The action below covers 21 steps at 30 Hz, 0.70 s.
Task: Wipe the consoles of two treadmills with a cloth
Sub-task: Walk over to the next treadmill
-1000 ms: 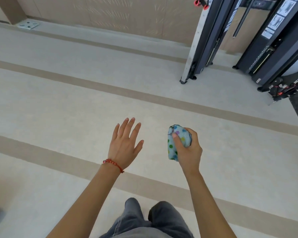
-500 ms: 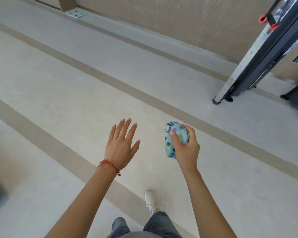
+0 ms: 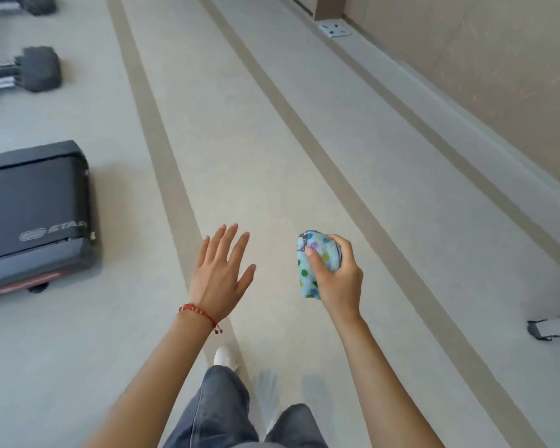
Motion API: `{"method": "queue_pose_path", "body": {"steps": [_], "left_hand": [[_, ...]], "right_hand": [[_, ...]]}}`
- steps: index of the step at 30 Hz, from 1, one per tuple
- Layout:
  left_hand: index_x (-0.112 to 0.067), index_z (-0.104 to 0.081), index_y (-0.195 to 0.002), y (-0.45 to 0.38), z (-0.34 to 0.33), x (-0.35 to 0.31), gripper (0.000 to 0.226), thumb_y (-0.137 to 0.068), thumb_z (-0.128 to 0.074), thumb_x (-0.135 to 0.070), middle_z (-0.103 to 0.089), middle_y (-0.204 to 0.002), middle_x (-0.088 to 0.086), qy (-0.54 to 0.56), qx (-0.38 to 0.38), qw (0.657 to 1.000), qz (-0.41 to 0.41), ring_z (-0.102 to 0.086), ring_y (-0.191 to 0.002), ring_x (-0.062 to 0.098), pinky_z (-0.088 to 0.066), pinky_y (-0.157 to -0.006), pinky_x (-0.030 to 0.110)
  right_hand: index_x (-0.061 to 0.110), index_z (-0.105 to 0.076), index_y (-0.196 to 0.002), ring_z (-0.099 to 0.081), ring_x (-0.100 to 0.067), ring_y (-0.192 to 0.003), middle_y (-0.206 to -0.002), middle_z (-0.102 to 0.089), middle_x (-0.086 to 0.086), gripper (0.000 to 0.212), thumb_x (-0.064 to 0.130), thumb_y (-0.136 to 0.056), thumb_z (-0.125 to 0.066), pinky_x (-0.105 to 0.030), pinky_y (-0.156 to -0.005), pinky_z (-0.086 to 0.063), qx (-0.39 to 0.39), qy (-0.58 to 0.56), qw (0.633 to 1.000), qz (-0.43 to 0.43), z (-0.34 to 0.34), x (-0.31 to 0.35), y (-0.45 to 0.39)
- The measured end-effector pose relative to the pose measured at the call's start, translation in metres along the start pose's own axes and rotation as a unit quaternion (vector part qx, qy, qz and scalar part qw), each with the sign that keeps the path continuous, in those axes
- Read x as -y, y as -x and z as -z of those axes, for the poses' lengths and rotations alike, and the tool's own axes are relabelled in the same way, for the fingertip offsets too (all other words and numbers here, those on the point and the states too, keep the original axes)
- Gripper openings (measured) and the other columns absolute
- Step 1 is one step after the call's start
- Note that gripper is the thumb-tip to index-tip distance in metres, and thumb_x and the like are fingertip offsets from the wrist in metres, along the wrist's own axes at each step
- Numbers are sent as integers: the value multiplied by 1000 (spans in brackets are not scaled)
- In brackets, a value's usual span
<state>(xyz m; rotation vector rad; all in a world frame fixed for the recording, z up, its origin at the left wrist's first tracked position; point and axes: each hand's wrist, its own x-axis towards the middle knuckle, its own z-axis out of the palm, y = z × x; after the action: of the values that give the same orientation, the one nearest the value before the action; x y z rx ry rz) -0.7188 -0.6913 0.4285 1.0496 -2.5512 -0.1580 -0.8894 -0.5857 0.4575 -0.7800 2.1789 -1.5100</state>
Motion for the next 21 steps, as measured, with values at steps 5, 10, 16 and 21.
{"method": "queue_pose_path", "body": {"steps": [5,10,16,21], "left_hand": [[-6,-50,-127,-42,-4,69,53,-90,-36,-41,-50,-133,18,-23,-24,997,63,-37,-126,34,-33,-103,51],[-8,-47,-129,-98,-3,153,53,-94,-31,-45,-48,-135,17,-36,-18,994,103,-34,-128,33,-27,-106,48],[-7,-49,-129,-173,11,242,53,-90,-37,-40,-48,-136,17,-74,-14,990,120,-38,-128,35,-29,-106,49],[-7,-48,-130,-234,1,294,54,-91,-36,-42,-46,-138,17,-78,-11,986,148,-38,-129,35,-27,-107,48]], "right_hand": [[36,-53,-100,-64,-8,-83,-90,-64,14,28,40,-78,-70,-33,-73,-57,71,10,997,30,-84,21,-58],[36,-53,-99,-64,-8,-84,-88,-64,17,27,37,-79,-71,-29,-72,-55,110,-6,993,41,-176,54,-117],[33,-53,-100,-64,-7,-82,-87,-62,18,27,35,-79,-71,-22,-66,-53,132,-17,990,45,-264,95,-187],[33,-53,-102,-63,-3,-83,-90,-62,17,28,34,-80,-70,-14,-62,-52,152,-24,987,53,-318,115,-255]]}}
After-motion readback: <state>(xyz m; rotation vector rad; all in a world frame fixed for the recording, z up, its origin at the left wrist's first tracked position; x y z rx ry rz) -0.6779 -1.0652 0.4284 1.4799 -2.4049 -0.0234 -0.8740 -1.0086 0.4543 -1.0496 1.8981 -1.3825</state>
